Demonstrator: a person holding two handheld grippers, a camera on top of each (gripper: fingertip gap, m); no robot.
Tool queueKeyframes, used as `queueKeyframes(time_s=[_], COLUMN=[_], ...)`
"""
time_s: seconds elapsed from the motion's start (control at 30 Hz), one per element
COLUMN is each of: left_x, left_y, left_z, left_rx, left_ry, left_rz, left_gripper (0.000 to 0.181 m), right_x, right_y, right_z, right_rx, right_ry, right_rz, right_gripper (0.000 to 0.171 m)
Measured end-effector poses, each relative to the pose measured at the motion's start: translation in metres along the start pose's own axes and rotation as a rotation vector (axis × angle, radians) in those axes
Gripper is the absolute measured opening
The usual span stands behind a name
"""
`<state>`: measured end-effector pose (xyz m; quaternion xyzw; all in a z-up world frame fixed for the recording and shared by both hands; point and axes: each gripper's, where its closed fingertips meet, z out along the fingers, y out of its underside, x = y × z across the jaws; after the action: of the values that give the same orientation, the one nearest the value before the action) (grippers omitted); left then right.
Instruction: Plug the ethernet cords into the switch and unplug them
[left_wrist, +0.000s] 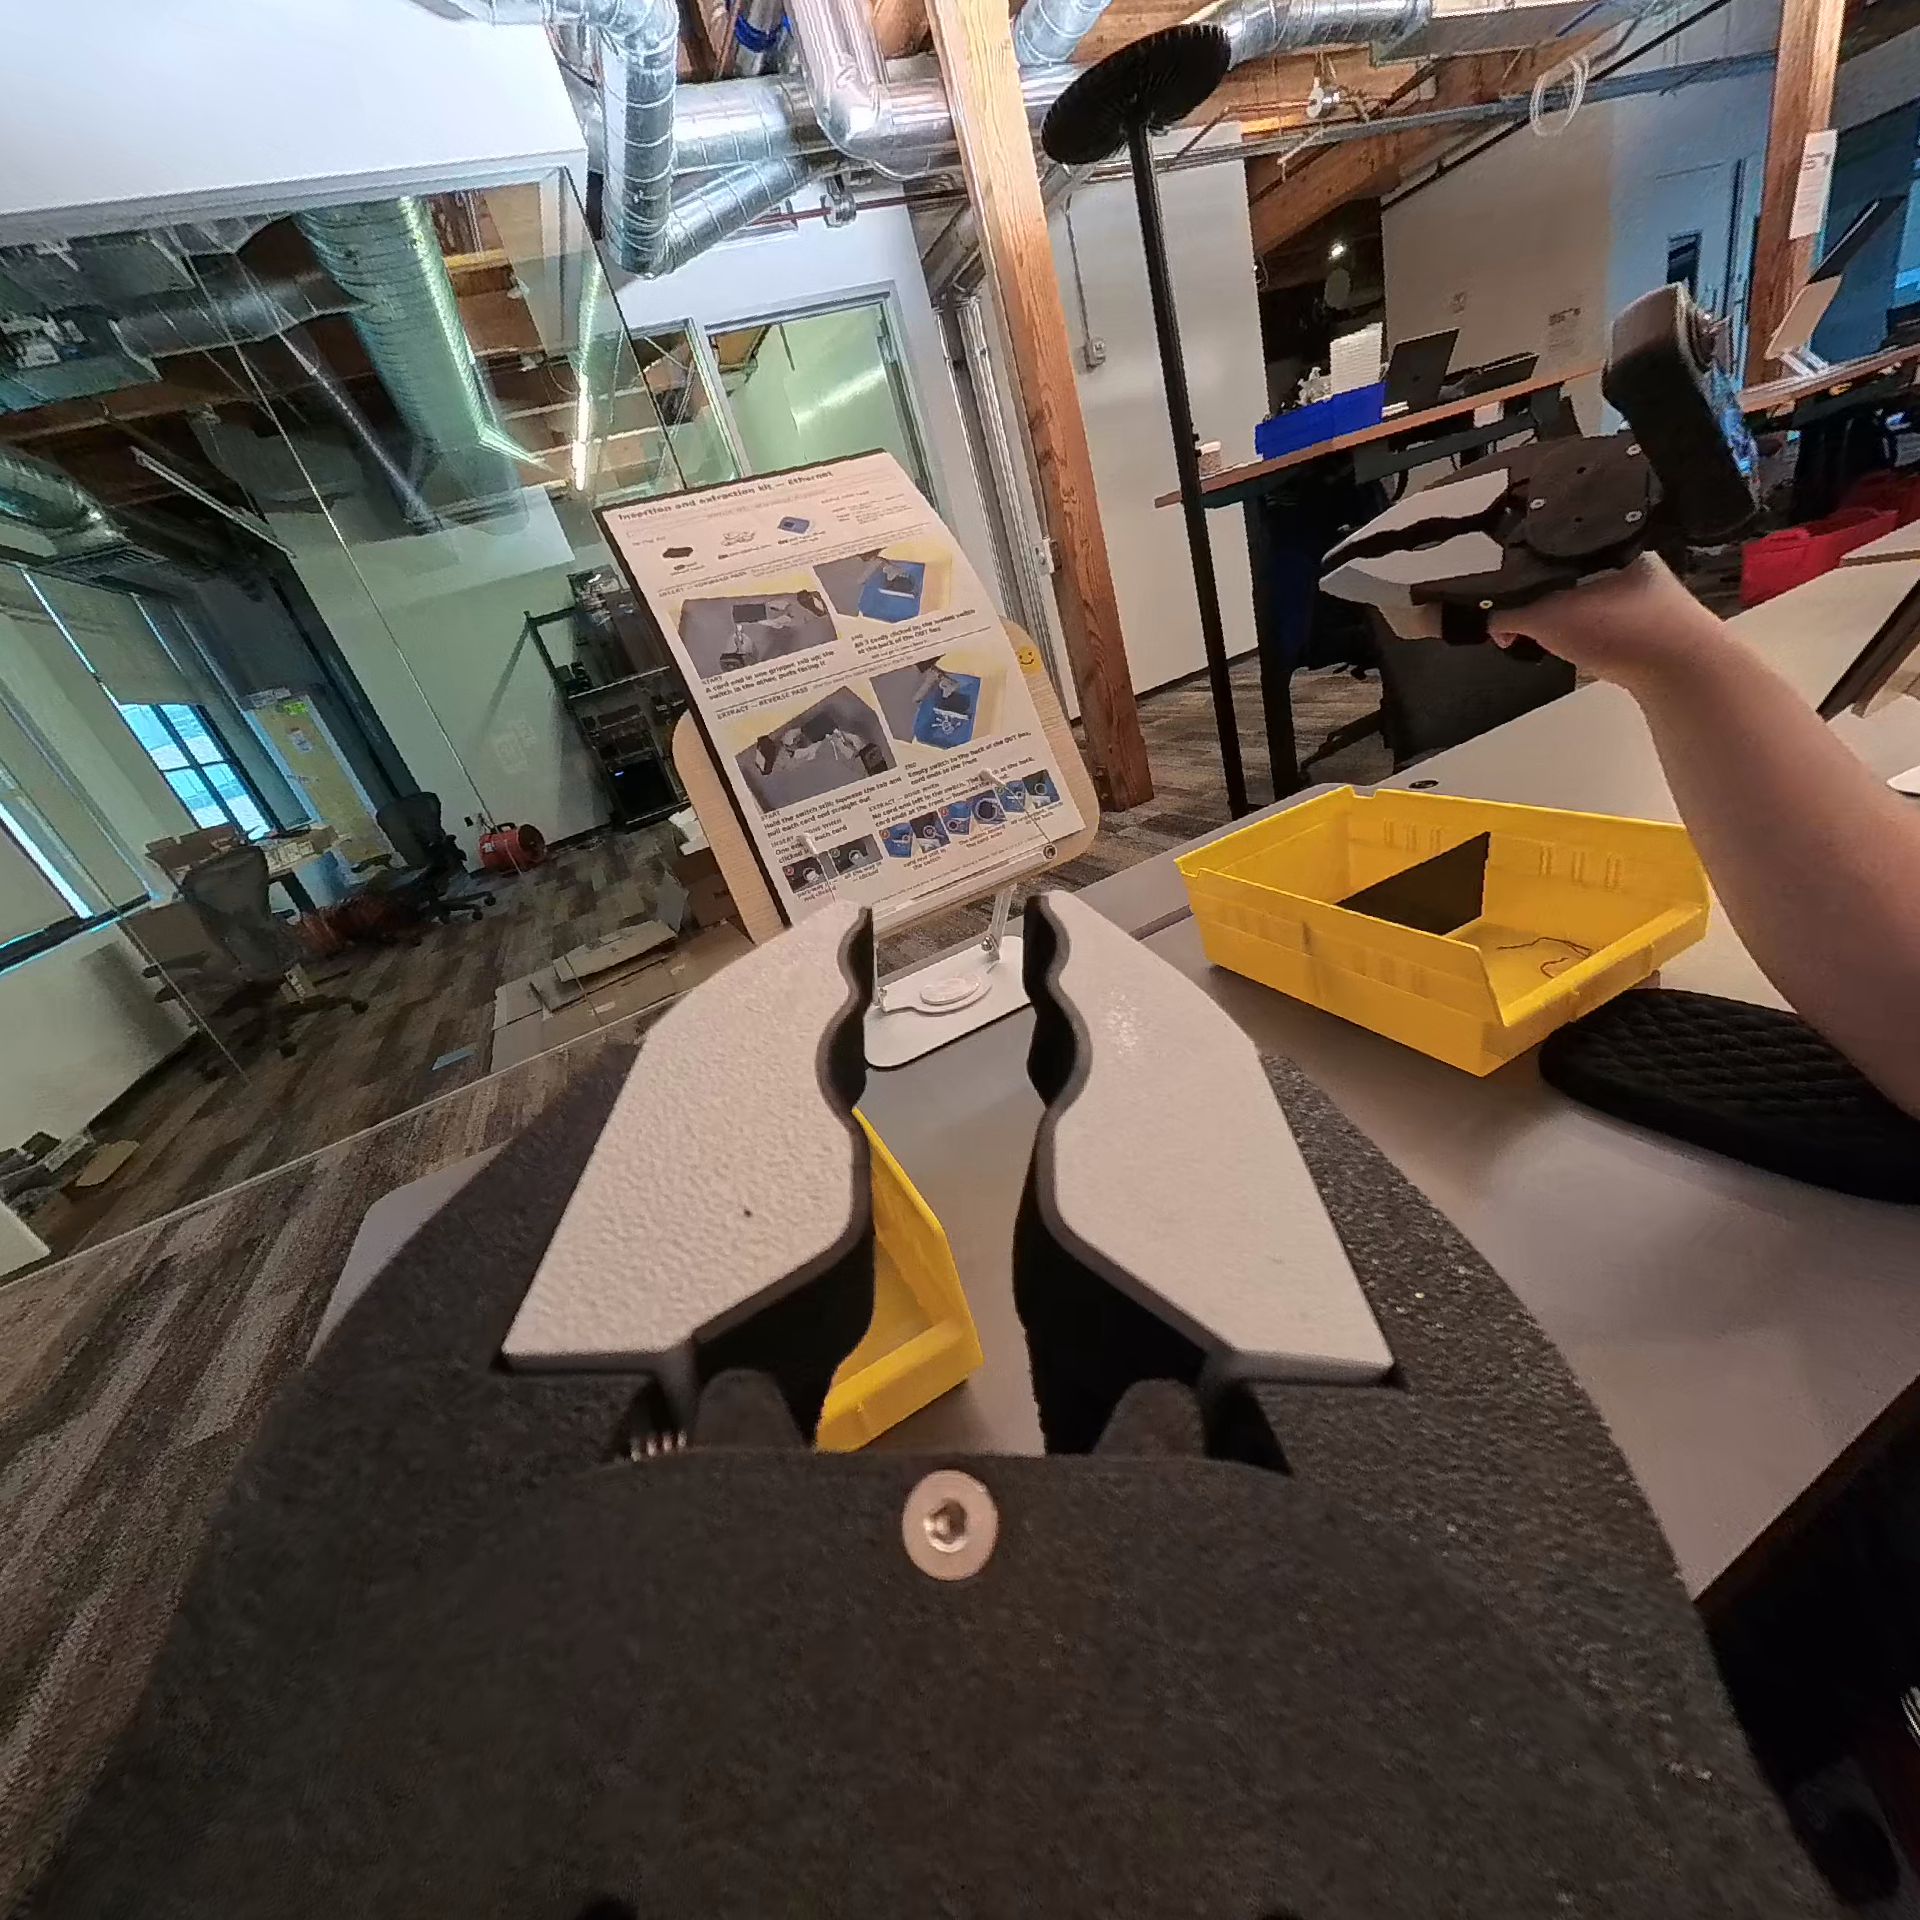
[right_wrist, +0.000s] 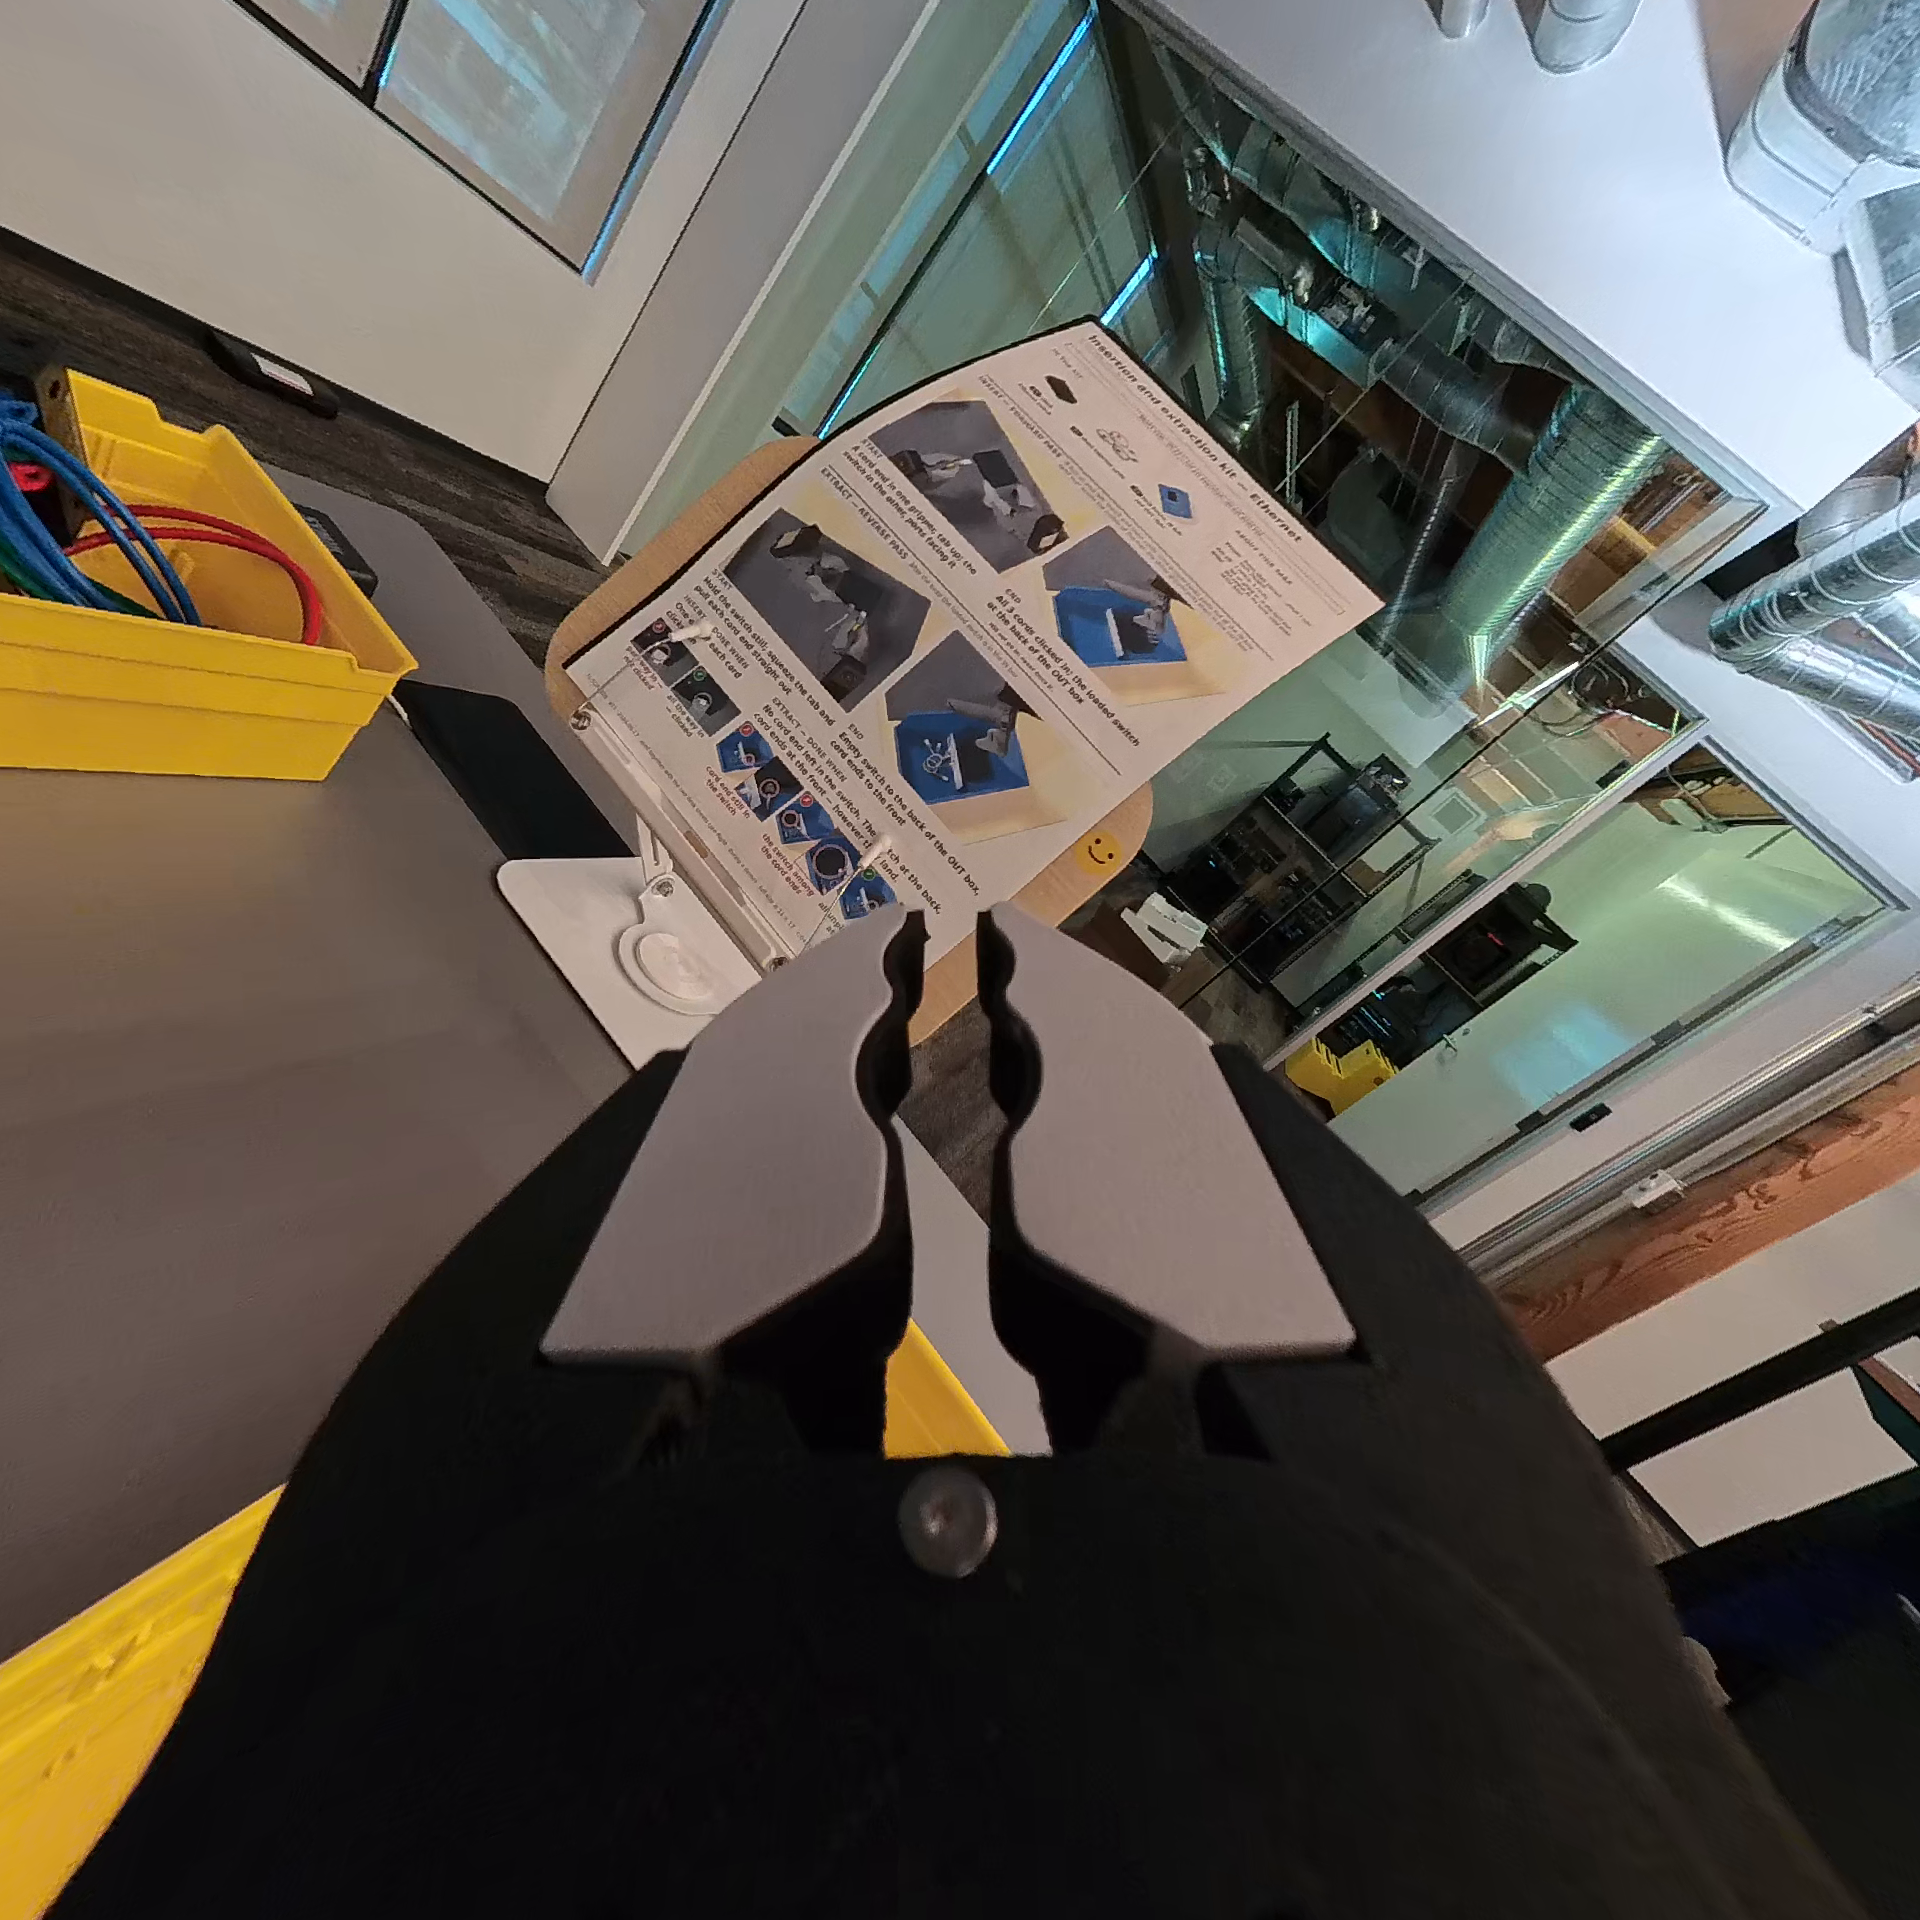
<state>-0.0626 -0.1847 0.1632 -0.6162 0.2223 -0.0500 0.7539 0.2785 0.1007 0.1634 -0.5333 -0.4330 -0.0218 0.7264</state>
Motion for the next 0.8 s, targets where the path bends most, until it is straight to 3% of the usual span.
queueKeyframes(time_s=[0.27,0.4,0.53,0.67,0.8], left_x=[0.005,0.007,0.010,0.018,0.019], left_y=[0.011,0.033,0.051,0.055,0.051], left_z=[0.008,0.020,0.031,0.037,0.037], left_rx=[-0.048,-0.115,-0.164,-0.201,-0.190], left_ry=[-0.002,-0.026,-0.056,-0.044,-0.073], left_rz=[0.041,0.083,0.172,0.239,0.295], left_gripper=[0.026,0.027,0.027,0.027,0.027], right_x=[0.000,-0.008,-0.017,-0.022,-0.032], right_y=[-0.005,-0.023,-0.021,-0.016,-0.033], right_z=[0.001,-0.002,0.004,0.007,0.002], right_rx=[0.030,0.110,0.078,0.054,0.151], right_ry=[0.021,0.009,-0.007,-0.017,-0.024], right_rz=[-0.027,-0.046,-0.104,-0.162,-0.240], right_gripper=[0.010,0.008,0.008,0.008,0.006])
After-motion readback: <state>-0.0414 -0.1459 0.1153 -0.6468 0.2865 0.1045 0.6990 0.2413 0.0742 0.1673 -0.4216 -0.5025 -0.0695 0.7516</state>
